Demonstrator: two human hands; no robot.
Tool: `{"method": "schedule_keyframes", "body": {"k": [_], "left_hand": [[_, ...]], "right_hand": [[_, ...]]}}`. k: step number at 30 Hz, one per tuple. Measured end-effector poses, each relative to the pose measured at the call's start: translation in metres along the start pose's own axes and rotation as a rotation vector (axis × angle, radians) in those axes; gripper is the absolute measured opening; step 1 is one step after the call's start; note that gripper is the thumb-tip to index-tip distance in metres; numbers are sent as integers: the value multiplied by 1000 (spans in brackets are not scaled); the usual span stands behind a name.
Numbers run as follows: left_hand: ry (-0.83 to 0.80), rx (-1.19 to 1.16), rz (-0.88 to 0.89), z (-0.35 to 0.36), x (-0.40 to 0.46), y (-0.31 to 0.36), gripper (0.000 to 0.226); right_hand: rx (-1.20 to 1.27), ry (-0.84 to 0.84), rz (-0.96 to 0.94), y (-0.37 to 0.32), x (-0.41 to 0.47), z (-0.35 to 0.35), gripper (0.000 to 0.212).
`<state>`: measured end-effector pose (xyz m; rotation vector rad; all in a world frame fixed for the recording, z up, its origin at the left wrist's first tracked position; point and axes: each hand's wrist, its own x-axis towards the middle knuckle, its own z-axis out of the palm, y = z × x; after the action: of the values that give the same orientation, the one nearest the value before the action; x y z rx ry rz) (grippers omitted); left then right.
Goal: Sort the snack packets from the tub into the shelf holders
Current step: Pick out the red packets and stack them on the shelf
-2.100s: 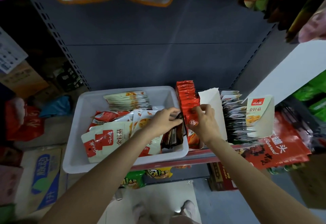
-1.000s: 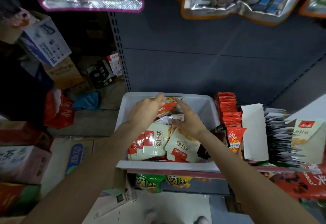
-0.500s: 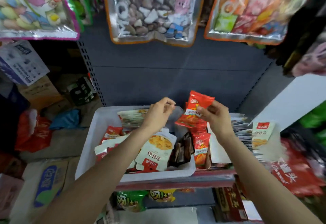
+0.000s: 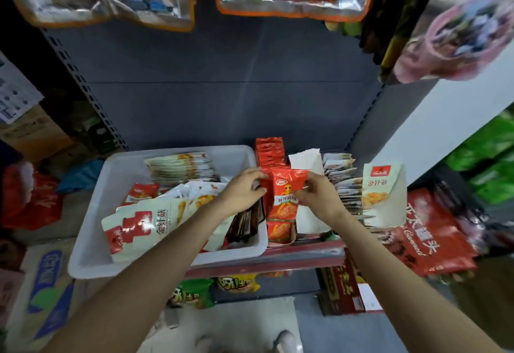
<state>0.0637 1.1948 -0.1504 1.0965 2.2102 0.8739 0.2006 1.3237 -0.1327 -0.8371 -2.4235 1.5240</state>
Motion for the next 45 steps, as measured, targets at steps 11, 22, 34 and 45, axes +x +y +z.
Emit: {"method": "schedule_keyframes", "body": {"k": [11, 22, 34, 45], "left_hand": [[59, -139, -76, 7, -18, 2, 35], [67, -104, -59, 0, -24, -2, 35], [349, 267, -192, -90, -67, -106, 26], [-27, 69, -613, -132, -60, -165, 19]], "right_hand": [[-283, 45, -152, 17, -2, 21, 38], [-787, 89, -186, 10, -5, 34, 38], [-459, -62, -253, -71, 23, 119, 53], [-832, -357, -184, -66, 58, 203, 116]]}}
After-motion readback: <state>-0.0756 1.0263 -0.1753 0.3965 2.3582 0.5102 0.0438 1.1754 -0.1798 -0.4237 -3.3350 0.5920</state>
